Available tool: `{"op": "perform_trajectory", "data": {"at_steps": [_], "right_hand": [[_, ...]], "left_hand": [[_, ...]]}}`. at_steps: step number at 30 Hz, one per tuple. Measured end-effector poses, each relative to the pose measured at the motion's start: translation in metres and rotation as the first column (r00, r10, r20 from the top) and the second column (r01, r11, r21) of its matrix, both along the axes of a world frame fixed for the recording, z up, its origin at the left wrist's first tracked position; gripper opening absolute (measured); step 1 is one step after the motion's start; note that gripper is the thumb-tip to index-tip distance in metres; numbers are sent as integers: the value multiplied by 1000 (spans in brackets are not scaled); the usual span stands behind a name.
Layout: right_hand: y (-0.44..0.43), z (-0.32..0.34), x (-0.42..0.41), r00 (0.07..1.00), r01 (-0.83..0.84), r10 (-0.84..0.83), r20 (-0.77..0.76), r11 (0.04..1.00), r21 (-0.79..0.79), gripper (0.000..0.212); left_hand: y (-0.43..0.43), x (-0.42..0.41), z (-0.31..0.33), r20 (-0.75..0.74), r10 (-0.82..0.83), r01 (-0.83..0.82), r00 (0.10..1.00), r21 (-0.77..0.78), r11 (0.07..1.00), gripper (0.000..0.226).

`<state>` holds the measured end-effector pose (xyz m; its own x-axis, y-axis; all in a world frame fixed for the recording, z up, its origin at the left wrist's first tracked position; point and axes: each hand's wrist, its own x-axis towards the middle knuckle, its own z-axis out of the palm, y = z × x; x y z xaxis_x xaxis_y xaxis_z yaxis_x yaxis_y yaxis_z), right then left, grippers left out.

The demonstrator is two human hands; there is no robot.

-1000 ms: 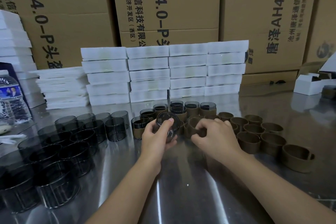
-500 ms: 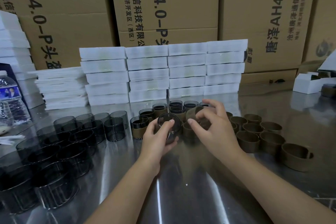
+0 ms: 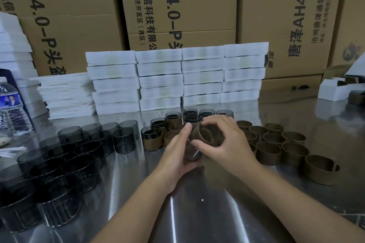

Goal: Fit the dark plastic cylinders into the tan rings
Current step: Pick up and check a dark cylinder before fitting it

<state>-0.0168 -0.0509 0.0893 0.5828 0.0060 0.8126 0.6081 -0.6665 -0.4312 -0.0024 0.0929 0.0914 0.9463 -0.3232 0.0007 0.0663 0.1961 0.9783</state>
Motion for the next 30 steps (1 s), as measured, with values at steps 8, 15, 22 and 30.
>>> {"op": "perform_trajectory", "data": {"at_steps": [8, 15, 22, 30], "right_hand": [[2, 2, -6, 999, -43, 43, 0, 999, 21, 57], [2, 4, -10, 996, -93, 92, -15, 993, -70, 69], [4, 3, -9, 997, -78, 75, -28, 991, -110, 66], [5, 1, -9, 989, -142, 144, -35, 988, 62, 51]], "left_hand": [[2, -1, -4, 67, -106, 110, 992, -70, 991, 90], [1, -1, -4, 12, -67, 68, 998, -82, 994, 69], [1, -3, -1, 4, -62, 62, 998, -103, 993, 70], [2, 1, -3, 26, -43, 46, 999, -141, 989, 65]]}}
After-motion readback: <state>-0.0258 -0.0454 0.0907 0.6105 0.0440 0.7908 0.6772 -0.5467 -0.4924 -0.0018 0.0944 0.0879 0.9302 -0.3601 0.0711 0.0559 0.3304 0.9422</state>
